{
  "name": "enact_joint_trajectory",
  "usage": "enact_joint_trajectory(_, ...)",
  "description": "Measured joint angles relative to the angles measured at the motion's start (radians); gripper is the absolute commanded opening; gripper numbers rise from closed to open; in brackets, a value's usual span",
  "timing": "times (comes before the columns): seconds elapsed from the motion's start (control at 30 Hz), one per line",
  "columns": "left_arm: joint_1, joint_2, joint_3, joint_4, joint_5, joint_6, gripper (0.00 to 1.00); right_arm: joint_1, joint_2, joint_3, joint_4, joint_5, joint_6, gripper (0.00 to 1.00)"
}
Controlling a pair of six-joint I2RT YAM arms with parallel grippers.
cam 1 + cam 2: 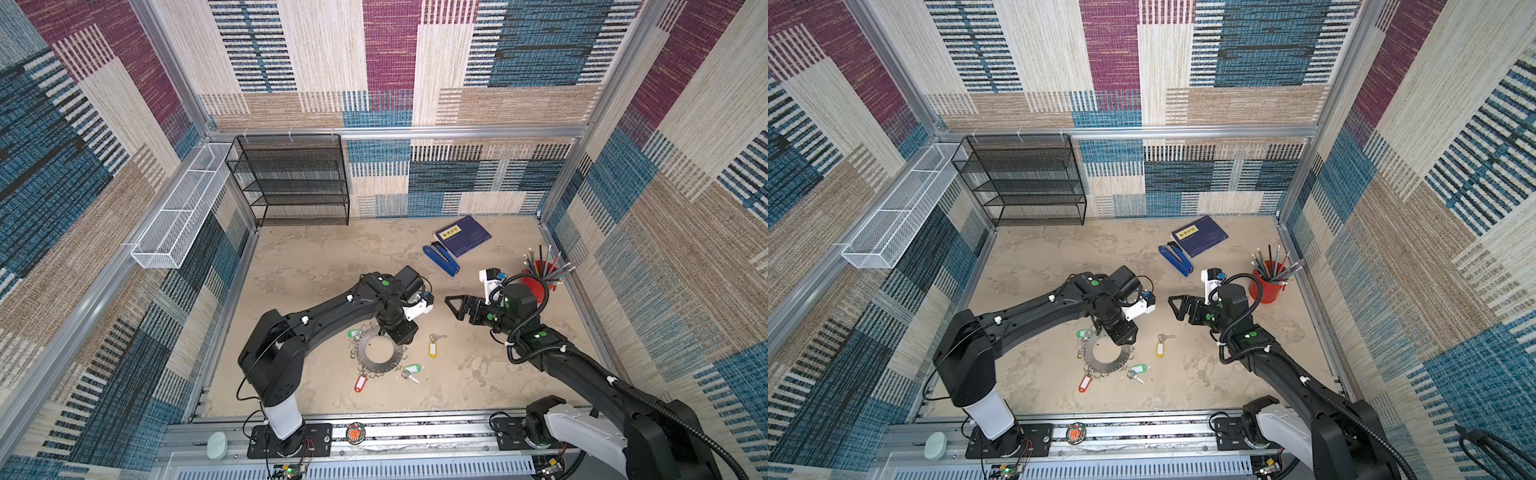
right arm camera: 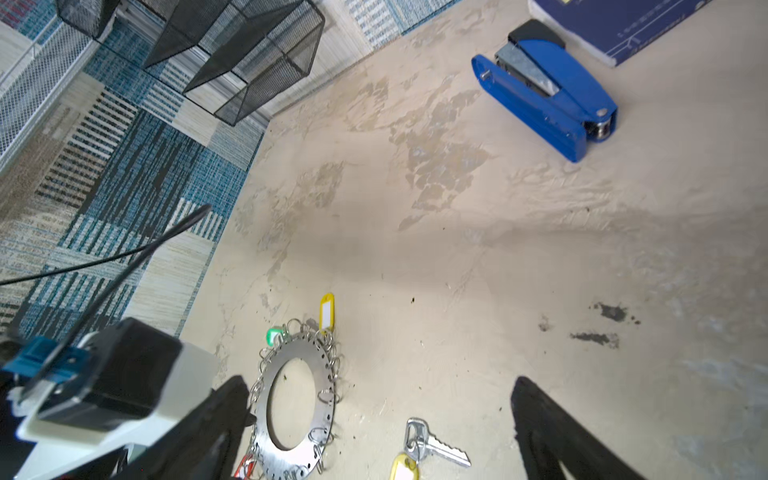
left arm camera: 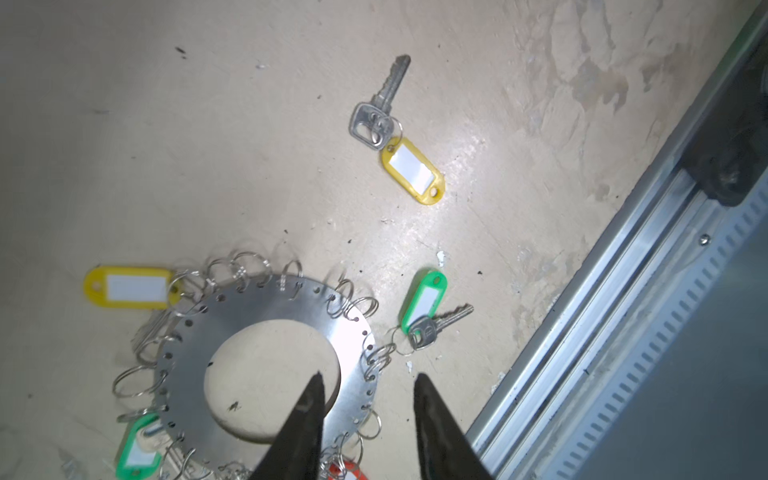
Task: Put the keys on the keyring
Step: 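Move the left gripper over the silver keyring plate while the right gripper advances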
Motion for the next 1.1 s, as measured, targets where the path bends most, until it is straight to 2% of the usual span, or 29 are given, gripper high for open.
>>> enact_joint_trajectory(0.13, -0.008, 0.063, 0.031, -0.012, -0.015, 0.027, 0.29, 0.000, -0.002, -0.009, -0.011, -0.019, -0.002, 1.00)
enact_joint_trajectory(0.63, -0.026, 0.143, 0.010, -0.033, -0.035, 0.053, 0.20, 0.000, -0.037, -0.047, -0.001, -0.046, 0.001, 1.00)
enact_joint_trajectory(0.9, -0.027, 0.178, 0.007, -0.033, -0.082, 0.052, 0.11, 0.000, -0.071, -0.057, 0.003, -0.049, 0.005, 1.00)
enact_joint_trajectory(1.03, -0.027, 0.182, 0.010, -0.032, -0.104, 0.048, 0.00, 0.000, -0.082, -0.063, 0.003, -0.049, 0.013, 1.00)
enact_joint_trajectory(1.1, -0.027, 0.186, 0.012, -0.030, -0.110, 0.047, 0.00, 0.000, -0.086, -0.063, 0.001, -0.048, 0.012, 1.00)
